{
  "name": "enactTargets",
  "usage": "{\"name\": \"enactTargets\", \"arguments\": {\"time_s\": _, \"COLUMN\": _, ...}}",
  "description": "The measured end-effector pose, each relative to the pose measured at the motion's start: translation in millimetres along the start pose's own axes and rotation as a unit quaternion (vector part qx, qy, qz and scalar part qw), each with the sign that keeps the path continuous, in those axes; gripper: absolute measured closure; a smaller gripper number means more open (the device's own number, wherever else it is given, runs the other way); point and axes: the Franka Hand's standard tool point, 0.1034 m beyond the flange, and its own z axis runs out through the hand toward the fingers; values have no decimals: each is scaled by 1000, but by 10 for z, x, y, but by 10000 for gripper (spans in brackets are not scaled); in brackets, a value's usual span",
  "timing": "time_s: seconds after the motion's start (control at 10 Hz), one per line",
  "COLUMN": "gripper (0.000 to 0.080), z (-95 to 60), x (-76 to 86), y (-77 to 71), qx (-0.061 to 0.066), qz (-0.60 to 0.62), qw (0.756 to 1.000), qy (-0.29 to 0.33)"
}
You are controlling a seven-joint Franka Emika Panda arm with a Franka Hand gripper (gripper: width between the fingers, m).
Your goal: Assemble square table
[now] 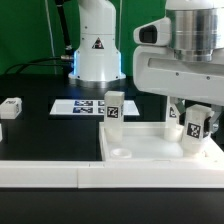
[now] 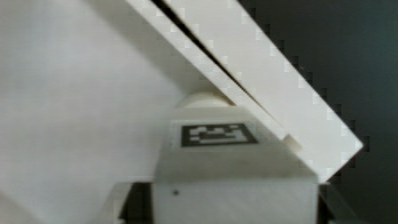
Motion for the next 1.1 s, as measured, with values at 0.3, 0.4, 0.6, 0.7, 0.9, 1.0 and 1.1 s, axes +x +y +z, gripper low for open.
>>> {"name": "enactTargets", "arguments": {"time_s": 0.3, "gripper": 508, "z": 3, "x": 38, "y": 19, "qx": 45, "qz": 190, "qw": 981, "qy": 6}}
{"name": "enactTargets", "arguments": {"time_s": 0.4, "gripper": 508, "z": 3, "x": 37, "y": 21, "qx": 44, "qz": 238, "qw": 970, "qy": 5}}
{"name": "enactTargets", "arguments": {"time_s": 0.6, "gripper": 508, "z": 2, "x": 41, "y": 22, "qx": 45, "qz": 254, "qw": 966, "qy": 4}}
{"name": "enactTargets", "arguments": {"time_s": 0.7, "gripper": 508, "z": 8, "x": 40, "y": 24, "qx": 44, "qz": 241, "qw": 970, "qy": 4}}
{"name": "enactTargets", "arguments": {"time_s": 0.9, "gripper": 222, "z": -9, "x": -1, "y": -25, "qx": 41, "qz": 136, "qw": 990, "qy": 10}}
{"name": "enactTargets", "arguments": {"time_s": 1.0, "gripper": 222, "z": -25, "x": -54, "y": -79, "qx": 31, "qz": 50, "qw": 998, "qy": 21}}
{"name": "enactTargets", "arguments": {"time_s": 1.1, "gripper": 165, "z": -17, "x": -97, "y": -104, "qx": 30, "qz": -3, "qw": 999, "qy": 25}}
